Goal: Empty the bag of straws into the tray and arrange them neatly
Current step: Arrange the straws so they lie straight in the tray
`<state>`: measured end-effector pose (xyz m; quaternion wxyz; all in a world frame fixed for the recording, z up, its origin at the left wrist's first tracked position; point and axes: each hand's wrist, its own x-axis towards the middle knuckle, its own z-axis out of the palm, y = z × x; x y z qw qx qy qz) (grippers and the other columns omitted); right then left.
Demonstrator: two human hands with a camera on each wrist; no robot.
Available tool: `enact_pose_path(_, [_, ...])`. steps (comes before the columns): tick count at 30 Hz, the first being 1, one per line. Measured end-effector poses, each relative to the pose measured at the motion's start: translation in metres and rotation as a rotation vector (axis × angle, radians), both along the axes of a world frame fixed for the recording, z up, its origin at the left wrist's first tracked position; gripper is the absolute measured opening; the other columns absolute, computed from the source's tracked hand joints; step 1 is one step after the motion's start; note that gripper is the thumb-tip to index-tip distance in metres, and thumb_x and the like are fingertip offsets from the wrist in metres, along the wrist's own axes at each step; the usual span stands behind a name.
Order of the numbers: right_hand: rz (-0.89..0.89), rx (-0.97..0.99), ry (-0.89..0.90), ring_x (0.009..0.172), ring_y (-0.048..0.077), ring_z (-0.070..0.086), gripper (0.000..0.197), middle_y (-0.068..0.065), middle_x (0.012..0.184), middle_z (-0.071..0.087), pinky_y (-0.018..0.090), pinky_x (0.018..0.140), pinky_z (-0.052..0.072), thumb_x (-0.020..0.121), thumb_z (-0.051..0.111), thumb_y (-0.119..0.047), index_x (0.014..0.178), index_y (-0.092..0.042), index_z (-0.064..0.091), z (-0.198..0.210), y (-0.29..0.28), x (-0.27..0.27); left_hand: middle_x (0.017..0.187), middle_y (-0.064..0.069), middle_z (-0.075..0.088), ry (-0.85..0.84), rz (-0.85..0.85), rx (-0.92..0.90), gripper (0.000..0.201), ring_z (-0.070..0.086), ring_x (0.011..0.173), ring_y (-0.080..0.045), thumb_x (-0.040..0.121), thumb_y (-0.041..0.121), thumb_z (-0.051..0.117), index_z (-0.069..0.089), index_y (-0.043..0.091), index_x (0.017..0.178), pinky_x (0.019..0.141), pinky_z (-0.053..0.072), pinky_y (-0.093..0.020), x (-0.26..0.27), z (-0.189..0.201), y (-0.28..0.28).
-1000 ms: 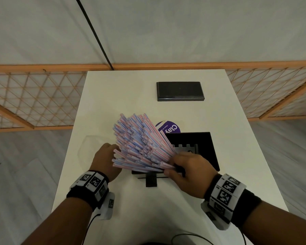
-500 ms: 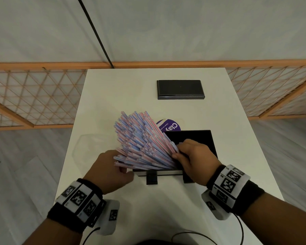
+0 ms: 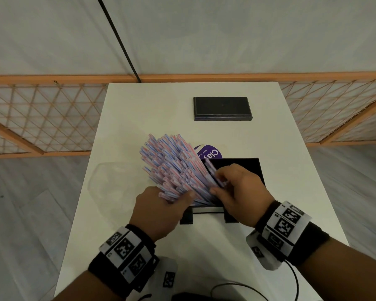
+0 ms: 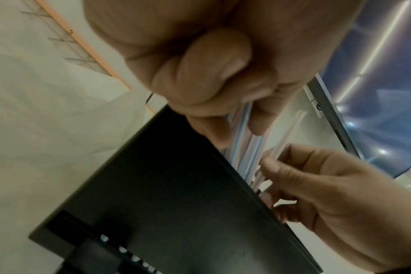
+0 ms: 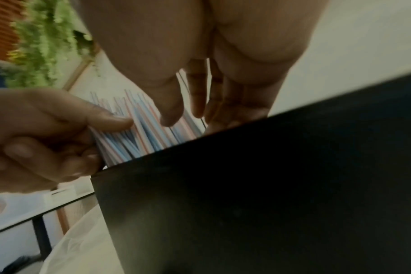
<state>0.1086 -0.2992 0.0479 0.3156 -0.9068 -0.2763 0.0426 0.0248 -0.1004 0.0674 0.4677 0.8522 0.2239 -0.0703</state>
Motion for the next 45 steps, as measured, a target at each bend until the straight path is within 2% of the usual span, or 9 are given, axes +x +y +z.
enact_pose_path(4, [-0.175,-0.224,0.259,0.079,0.01,0.049,0.042,-0.004,0.097,0.053,0.014,0.065,0.035,0.08,0.077,-0.041,0.101,-0.02,0.048,-0.007,-0.01,0.005,0.059,-0.012,0.069,0.039,0.06,-0.137,0.047,0.05,0.036,-0.015,0.088,0.045,0.074,0.07,0.003,0.068,0.041,0.044,-0.029,-0.001,-0.001,-0.005])
enact_pose_path(8, [-0.149,-0.448,0.453,0.099,0.021,0.059,0.058,0.002,0.112,0.061,0.031,0.085,0.052,0.074,0.075,-0.047,0.118,-0.018,0.05,-0.012,-0.001,0.022,0.058,-0.012,0.069,0.065,0.118,-0.218,0.044,0.05,0.036,-0.016,0.084,0.045,0.077,0.07,0.004,0.068,0.038,0.041,-0.023,0.0,-0.004,-0.006])
enact_pose_path(12, [-0.022,-0.494,0.539,0.101,0.021,0.063,0.055,-0.001,0.113,0.066,0.033,0.09,0.054,0.075,0.072,-0.035,0.126,-0.026,0.051,-0.006,0.018,0.031,0.057,-0.01,0.069,0.061,0.09,-0.216,0.039,0.052,0.037,-0.017,0.083,0.043,0.078,0.071,0.007,0.068,0.038,0.043,-0.024,-0.001,-0.004,-0.004])
enact_pose_path(18, [0.055,-0.459,0.353,0.1,0.028,0.063,0.04,0.0,0.109,0.066,0.043,0.085,0.054,0.082,0.057,-0.03,0.12,-0.029,0.047,0.005,0.034,0.027,0.059,-0.012,0.07,0.074,0.067,-0.251,0.038,0.054,0.037,-0.019,0.083,0.043,0.077,0.072,0.008,0.07,0.04,0.044,-0.025,-0.002,-0.004,0.0])
enact_pose_path(25, [0.063,-0.428,0.139,0.102,0.031,0.059,0.037,0.004,0.113,0.056,0.041,0.083,0.051,0.092,0.05,-0.024,0.128,-0.027,0.044,0.024,0.045,0.026,0.06,-0.014,0.07,0.096,0.067,-0.305,0.038,0.058,0.038,-0.02,0.086,0.042,0.075,0.072,0.005,0.077,0.041,0.045,-0.025,-0.002,-0.001,0.002])
enact_pose_path(34, [-0.092,-0.209,0.14,0.091,0.02,0.056,0.044,0.0,0.106,0.051,0.027,0.084,0.045,0.079,0.078,-0.023,0.119,-0.018,0.058,0.015,0.011,0.025,0.061,-0.014,0.071,0.103,0.076,-0.319,0.042,0.056,0.038,-0.021,0.086,0.049,0.073,0.074,0.008,0.075,0.041,0.043,-0.025,-0.006,0.002,0.011])
enact_pose_path(38, [-0.083,-0.4,0.216,0.07,0.018,0.053,0.029,-0.004,0.074,0.059,0.029,0.063,0.038,0.086,0.067,-0.046,0.081,-0.018,0.058,0.006,-0.013,0.01,0.063,-0.016,0.072,0.163,0.047,-0.347,0.043,0.05,0.037,-0.022,0.09,0.054,0.066,0.075,0.012,0.086,0.04,0.038,-0.025,-0.007,0.002,0.013])
enact_pose_path(41, [0.055,-0.423,0.331,0.076,0.018,0.061,0.037,-0.004,0.077,0.065,0.032,0.071,0.049,0.095,0.049,-0.055,0.091,-0.022,0.064,-0.004,-0.014,-0.002,0.063,-0.015,0.073,0.214,-0.021,-0.369,0.047,0.047,0.036,-0.021,0.091,0.063,0.059,0.074,0.018,0.097,0.04,0.035,-0.024,-0.006,0.001,0.009])
enact_pose_path(45, [0.153,-0.281,0.271,0.08,0.017,0.064,0.031,-0.008,0.079,0.065,0.032,0.073,0.051,0.095,0.048,-0.053,0.096,-0.025,0.062,-0.01,-0.002,-0.011,0.066,-0.023,0.072,0.26,-0.041,-0.499,0.052,0.042,0.033,-0.021,0.094,0.066,0.051,0.071,0.02,0.108,0.043,0.032,-0.023,-0.002,-0.002,0.003])
